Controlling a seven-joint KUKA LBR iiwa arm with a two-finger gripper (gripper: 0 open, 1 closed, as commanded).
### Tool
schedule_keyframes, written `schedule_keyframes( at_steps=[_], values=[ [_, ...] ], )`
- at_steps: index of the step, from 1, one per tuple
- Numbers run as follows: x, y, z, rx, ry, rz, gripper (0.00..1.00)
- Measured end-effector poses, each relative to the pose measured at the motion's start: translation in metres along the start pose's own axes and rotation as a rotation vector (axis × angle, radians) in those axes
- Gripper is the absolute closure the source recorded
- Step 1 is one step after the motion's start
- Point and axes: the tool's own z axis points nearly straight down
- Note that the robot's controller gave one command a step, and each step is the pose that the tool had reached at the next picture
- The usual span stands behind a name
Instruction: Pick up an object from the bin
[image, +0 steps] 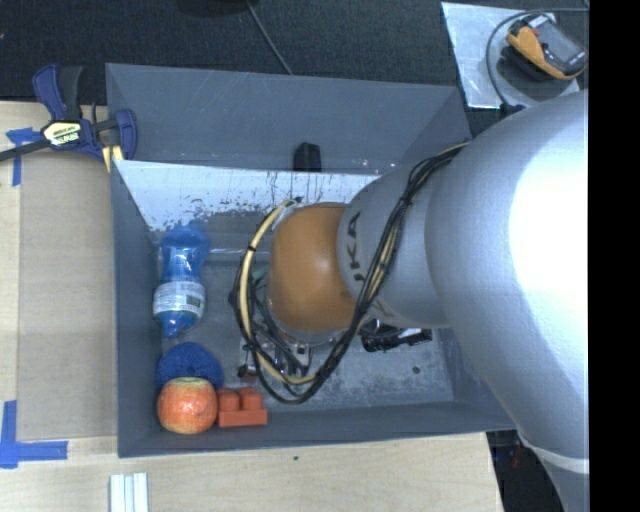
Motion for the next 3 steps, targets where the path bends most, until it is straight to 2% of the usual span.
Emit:
schedule_keyframes(
  at_steps=[1,2,3],
  values=[
    [0.004,0.000,0.000,-0.001,0.000,-0.129,1.00],
    [-0.038,-0.012,-0.025,-0.001,-0.001,-0.113,1.00],
    [-0.019,-0.012,-0.021,-0.001,-0.001,-0.149,1.00]
  ],
)
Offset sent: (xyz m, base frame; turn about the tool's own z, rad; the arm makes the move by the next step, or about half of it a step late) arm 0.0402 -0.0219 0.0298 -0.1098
